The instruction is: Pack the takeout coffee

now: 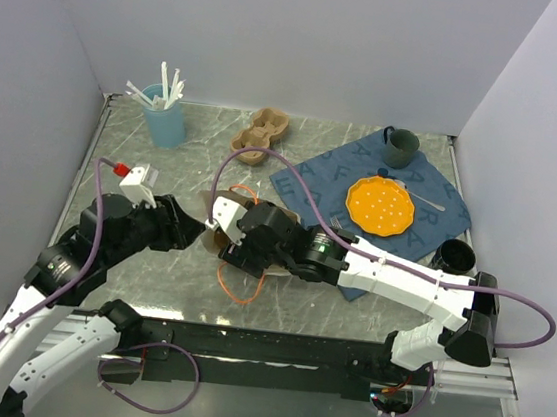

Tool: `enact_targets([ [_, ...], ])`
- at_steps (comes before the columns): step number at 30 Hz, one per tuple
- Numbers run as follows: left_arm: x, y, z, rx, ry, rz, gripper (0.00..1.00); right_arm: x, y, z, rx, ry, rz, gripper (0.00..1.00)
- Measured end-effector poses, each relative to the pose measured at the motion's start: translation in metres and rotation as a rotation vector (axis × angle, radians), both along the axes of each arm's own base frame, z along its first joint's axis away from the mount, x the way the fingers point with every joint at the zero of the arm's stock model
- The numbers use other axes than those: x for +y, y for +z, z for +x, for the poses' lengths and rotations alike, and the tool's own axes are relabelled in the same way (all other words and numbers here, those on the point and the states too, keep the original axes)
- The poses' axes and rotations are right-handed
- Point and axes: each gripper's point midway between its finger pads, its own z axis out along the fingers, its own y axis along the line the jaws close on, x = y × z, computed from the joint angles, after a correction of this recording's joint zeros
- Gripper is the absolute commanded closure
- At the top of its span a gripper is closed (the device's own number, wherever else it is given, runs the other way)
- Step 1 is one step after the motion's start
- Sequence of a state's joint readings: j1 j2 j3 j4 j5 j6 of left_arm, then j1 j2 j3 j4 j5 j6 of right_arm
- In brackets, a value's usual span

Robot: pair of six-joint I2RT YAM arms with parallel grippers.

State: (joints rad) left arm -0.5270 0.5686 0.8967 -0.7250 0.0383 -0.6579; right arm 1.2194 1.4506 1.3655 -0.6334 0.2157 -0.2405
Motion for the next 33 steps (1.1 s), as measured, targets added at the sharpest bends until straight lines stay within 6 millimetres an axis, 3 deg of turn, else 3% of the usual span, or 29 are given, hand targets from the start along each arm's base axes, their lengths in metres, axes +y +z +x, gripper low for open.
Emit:
enact_targets([
  [4, 0.0, -0.006, 0.012, 0.002, 0.017, 0.04, 0.56, 0.001, 0.001, 0.0, -0.001, 0.002, 0.003, 0.48],
  [5, -0.001, -0.007, 0.016, -0.003, 0.018, 0.052, 0.64, 0.001, 0.001, 0.0, -0.003, 0.003, 0.003, 0.48],
  [10, -0.009, -0.008, 0.032, -0.023, 0.001, 0.085, 0.87, 0.0, 0.001, 0.002, -0.008, 0.005, -0.002, 0.48],
  [11, -0.01, -0.009, 0.034, -0.028, -0.005, 0.089, 0.97, 0.0, 0.001, 0.002, -0.008, 0.004, -0.002, 0.48],
  [12, -0.011, -0.009, 0.035, -0.034, -0.011, 0.092, 0.99, -0.001, 0.001, 0.003, -0.008, 0.001, -0.003, 0.48],
  [18, -0.014, -0.01, 0.033, -0.083, -0.058, 0.102, 0.99, -0.01, 0.006, 0.017, -0.013, -0.038, -0.01, 0.48],
  [27, -0.017, -0.01, 0.038, -0.171, -0.112, 0.148, 0.99, -0.014, 0.038, 0.038, -0.051, -0.078, 0.041, 0.48],
  [33, -0.02, -0.009, 0.04, -0.218, -0.144, 0.169, 0.99, -0.018, 0.041, 0.045, -0.062, -0.083, 0.038, 0.48],
])
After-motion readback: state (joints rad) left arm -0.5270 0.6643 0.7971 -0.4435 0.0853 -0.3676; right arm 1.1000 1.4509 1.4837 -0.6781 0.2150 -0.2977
